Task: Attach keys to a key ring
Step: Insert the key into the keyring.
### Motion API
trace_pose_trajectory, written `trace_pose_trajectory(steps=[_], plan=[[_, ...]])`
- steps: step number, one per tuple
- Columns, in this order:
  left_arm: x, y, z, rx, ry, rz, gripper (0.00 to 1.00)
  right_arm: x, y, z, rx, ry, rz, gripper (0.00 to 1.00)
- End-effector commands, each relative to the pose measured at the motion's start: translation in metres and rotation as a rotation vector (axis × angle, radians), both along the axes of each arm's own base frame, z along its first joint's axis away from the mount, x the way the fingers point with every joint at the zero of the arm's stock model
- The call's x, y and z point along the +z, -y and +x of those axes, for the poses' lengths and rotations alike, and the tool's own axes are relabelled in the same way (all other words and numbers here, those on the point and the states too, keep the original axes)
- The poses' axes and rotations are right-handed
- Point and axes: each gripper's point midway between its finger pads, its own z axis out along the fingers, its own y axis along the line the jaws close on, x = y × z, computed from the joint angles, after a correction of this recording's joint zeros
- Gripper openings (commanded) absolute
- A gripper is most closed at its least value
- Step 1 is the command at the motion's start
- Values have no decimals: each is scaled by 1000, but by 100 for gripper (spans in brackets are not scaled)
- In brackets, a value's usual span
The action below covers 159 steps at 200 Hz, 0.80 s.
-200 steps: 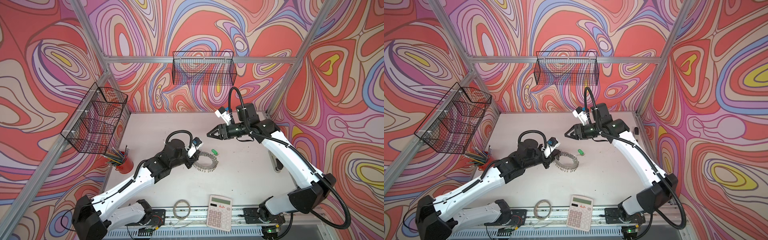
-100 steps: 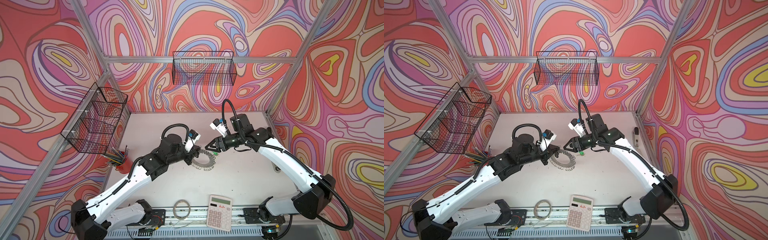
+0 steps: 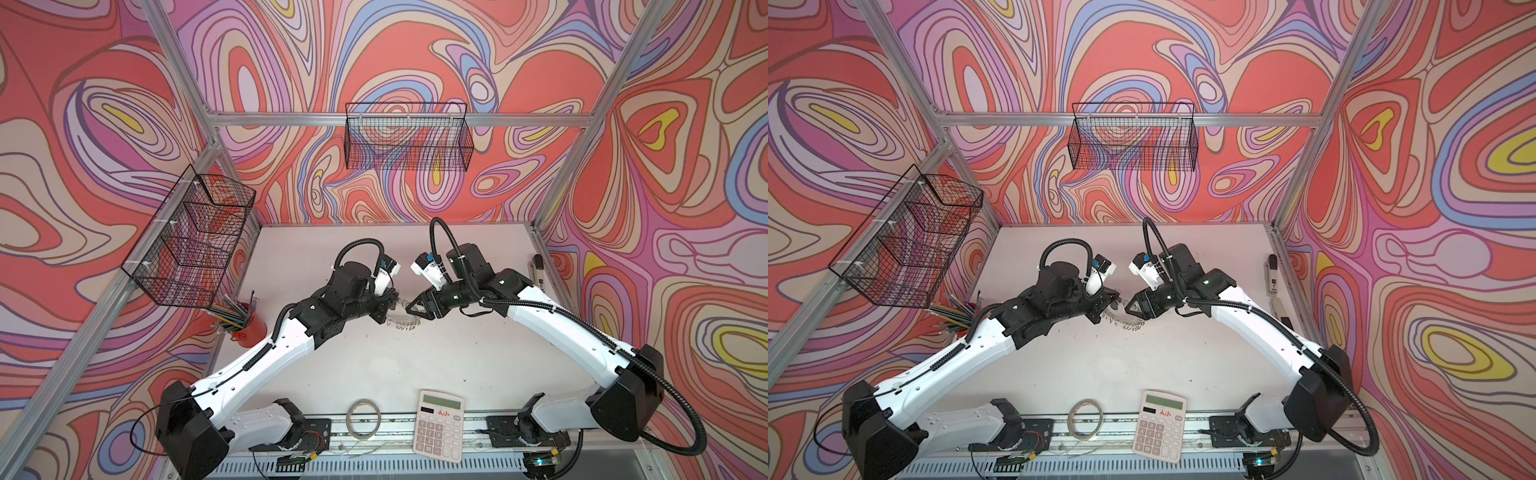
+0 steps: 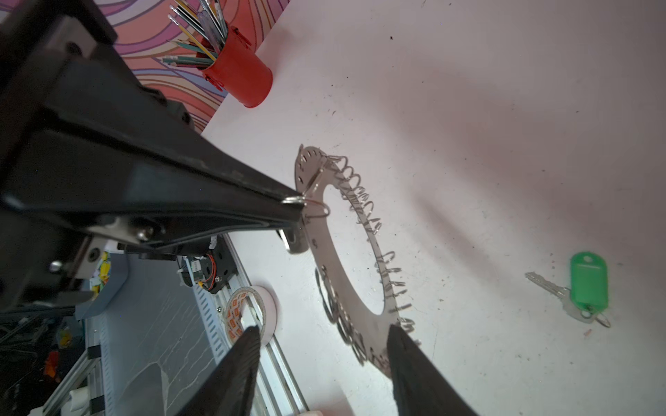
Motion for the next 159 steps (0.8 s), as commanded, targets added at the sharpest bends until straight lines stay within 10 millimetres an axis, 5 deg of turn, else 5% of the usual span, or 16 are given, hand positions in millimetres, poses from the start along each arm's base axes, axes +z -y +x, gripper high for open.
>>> trace_pose_trajectory(steps=[1, 53, 79, 107, 159], plan=[[28, 5, -3, -23, 3, -71, 0, 17, 1, 12, -4, 151, 8, 62], [50, 8, -9, -39, -39, -117, 0, 14, -17, 8, 43, 208, 41, 55], [52, 8, -9, -21, -67, -126, 0, 22, -19, 9, 44, 250, 52, 35], [48, 7, -5, 16, -107, -121, 0, 33, -17, 9, 31, 298, 56, 0], [54, 12, -7, 29, -151, -215, 0, 47, -5, 21, -64, 419, 36, 0]])
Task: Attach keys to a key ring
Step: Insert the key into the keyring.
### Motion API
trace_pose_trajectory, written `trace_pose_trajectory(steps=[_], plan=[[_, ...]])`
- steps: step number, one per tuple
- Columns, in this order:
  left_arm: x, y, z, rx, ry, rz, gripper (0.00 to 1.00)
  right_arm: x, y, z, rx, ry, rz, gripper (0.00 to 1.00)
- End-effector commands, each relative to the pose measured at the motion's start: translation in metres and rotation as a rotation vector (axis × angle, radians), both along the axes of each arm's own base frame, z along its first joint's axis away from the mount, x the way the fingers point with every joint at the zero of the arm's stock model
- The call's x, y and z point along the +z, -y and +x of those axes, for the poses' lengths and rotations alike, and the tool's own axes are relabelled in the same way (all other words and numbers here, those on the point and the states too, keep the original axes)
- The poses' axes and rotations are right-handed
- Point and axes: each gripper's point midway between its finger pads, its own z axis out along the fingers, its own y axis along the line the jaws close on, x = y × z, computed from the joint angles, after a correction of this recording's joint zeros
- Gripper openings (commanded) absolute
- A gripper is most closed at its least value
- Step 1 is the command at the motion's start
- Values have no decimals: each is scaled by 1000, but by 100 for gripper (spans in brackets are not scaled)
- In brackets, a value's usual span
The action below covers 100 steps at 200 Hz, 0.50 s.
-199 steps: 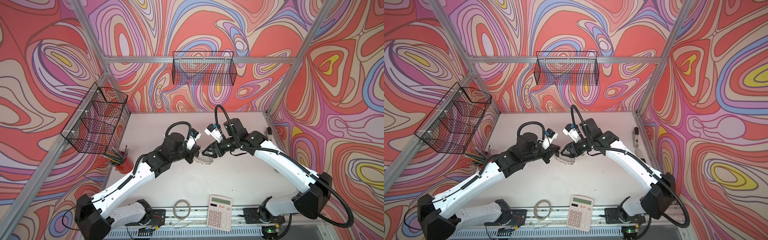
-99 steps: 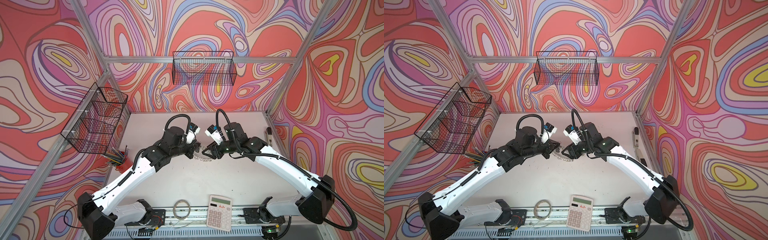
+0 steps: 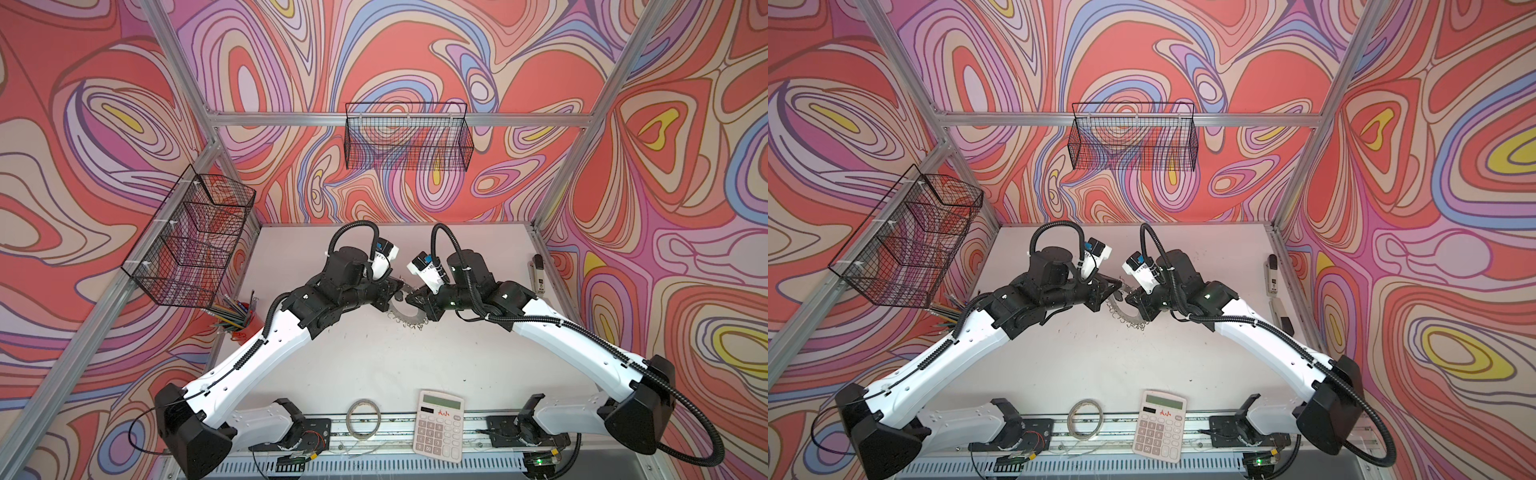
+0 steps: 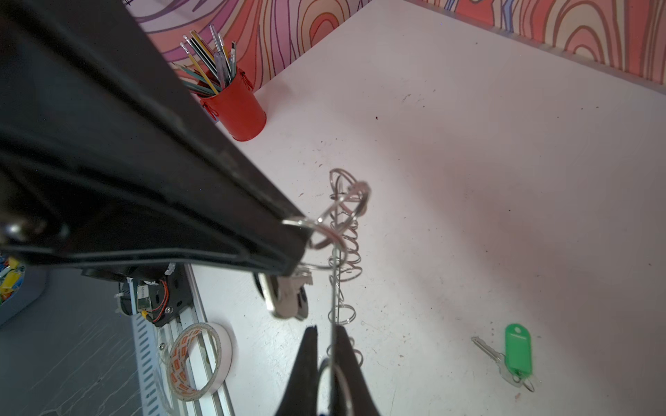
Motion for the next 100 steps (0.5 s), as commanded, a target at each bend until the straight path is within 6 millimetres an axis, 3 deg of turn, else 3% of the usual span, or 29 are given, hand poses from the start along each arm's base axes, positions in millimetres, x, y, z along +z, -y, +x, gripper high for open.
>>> trace_pose_trajectory(steps=[1, 38, 100], plan=[[5, 2, -4, 8, -47, -58, 0, 25, 8, 15, -77, 135, 29, 0], [4, 3, -2, 12, -71, -45, 1, 31, 6, 16, -76, 143, 46, 0], [19, -3, 0, 23, -61, -39, 38, 33, 2, 14, -64, 144, 64, 0]])
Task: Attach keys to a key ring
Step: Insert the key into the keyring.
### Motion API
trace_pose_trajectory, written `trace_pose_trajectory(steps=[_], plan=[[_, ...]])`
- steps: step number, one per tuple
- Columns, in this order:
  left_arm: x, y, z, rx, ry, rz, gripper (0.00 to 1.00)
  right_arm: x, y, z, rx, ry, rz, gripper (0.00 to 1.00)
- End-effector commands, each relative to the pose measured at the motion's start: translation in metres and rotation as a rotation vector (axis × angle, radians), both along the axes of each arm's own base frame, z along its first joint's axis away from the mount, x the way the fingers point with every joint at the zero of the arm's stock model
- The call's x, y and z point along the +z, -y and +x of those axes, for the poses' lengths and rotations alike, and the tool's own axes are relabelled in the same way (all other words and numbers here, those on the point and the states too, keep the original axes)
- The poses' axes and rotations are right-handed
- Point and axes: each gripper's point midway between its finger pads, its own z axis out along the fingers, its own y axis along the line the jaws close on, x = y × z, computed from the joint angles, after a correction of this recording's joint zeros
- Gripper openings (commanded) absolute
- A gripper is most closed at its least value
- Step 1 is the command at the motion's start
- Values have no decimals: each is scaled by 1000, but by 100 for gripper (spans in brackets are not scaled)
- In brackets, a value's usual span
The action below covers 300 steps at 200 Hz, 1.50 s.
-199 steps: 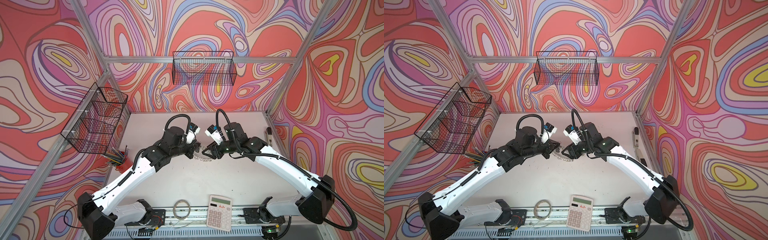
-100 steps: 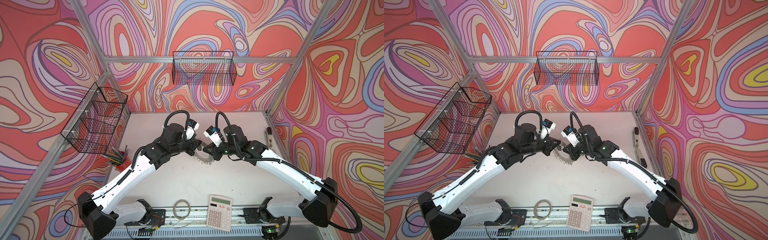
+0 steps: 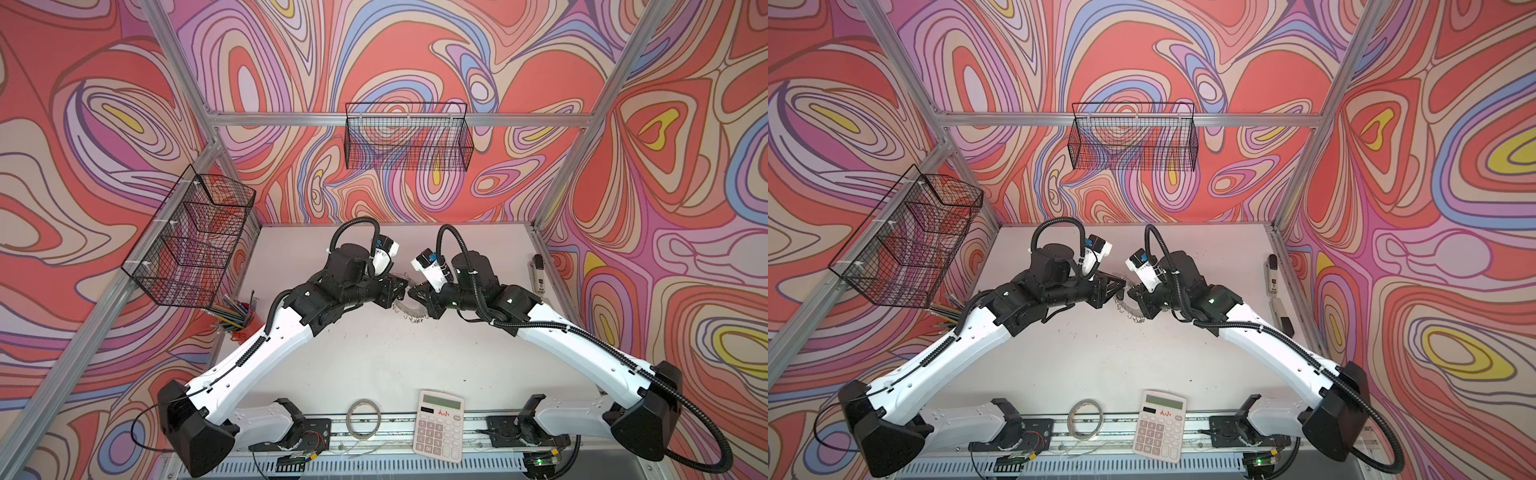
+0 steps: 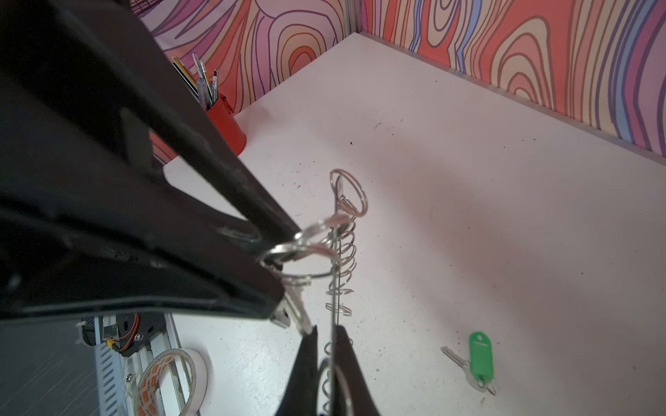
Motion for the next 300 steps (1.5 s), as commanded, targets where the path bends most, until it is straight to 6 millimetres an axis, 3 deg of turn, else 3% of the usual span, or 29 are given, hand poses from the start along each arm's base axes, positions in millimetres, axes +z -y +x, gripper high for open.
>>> trace_pose_trajectory(steps=[1, 38, 82, 107, 138, 199, 220, 244, 300], plan=[[14, -8, -1, 11, -1, -5, 39, 20, -1, 4, -7, 64, 49, 0], [33, -17, -1, 7, 27, -4, 48, 17, -4, 5, -1, 61, 46, 0], [46, -28, -6, -25, 85, 114, 45, 15, -8, 9, -14, -24, 17, 0], [37, -38, -11, -81, 251, 269, 41, 19, -8, 7, -26, -54, 29, 0], [25, -25, -20, -204, 510, 407, 38, 19, -7, 6, -40, -95, 18, 0], [20, 3, -9, -191, 717, 417, 32, 25, -11, 1, -59, -116, 34, 0], [27, 12, -5, -168, 805, 422, 29, 24, -11, 1, -66, -122, 28, 0], [29, 11, -1, -145, 849, 443, 29, 23, -10, 1, -70, -126, 25, 0], [14, 15, 2, -171, 835, 483, 29, 23, -10, 0, -72, -129, 32, 0]])
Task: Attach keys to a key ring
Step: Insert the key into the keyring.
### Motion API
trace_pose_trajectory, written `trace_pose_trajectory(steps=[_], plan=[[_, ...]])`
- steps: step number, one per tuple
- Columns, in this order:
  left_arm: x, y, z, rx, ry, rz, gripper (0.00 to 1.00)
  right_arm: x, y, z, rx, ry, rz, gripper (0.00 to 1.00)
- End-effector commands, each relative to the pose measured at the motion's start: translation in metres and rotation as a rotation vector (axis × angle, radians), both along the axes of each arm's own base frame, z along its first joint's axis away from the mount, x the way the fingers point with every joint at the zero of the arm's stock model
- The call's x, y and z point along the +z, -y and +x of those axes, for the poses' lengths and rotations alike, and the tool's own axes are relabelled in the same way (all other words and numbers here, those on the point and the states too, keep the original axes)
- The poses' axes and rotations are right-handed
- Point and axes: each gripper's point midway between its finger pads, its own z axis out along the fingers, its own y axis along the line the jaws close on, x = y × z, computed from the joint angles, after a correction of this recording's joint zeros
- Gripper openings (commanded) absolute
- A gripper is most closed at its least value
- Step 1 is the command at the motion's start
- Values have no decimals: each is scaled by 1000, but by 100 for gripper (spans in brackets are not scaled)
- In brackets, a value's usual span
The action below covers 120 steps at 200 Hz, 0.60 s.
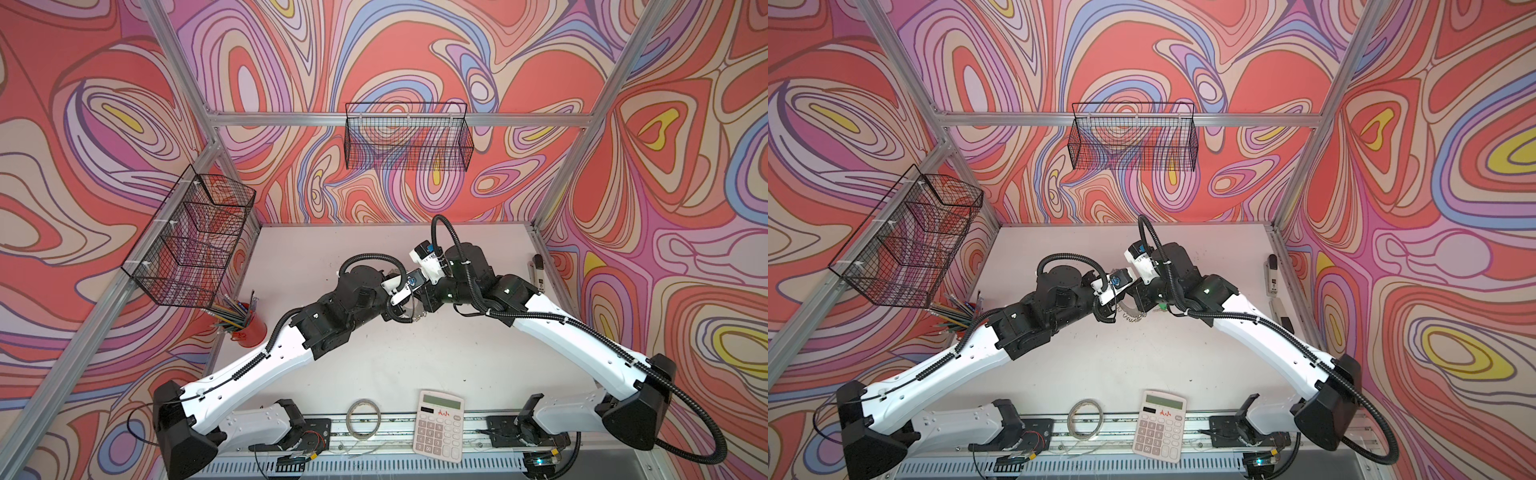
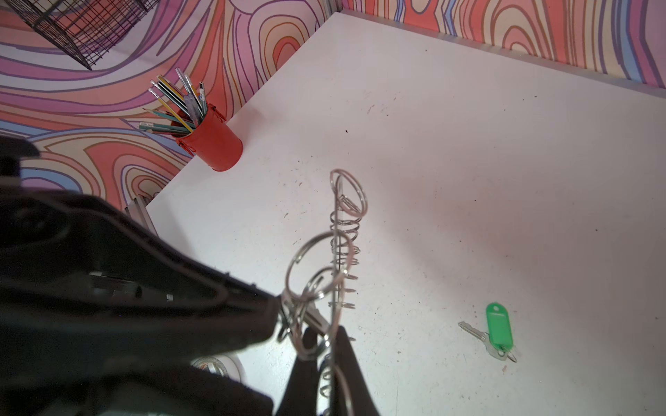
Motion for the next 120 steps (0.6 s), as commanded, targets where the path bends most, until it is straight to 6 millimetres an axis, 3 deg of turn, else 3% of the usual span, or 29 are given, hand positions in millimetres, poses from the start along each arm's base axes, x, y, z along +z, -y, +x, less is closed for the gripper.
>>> trace_pose_trajectory(steps=[1, 45, 120], plan=[[3, 0, 8, 22, 54, 10, 29, 15, -5, -3, 21, 19, 34, 0], [1, -7, 16, 68, 95, 53, 27, 15, -5, -4, 23, 20, 33, 0], [1, -18, 5, 70, 62, 24, 27, 7, -4, -4, 18, 11, 23, 0]])
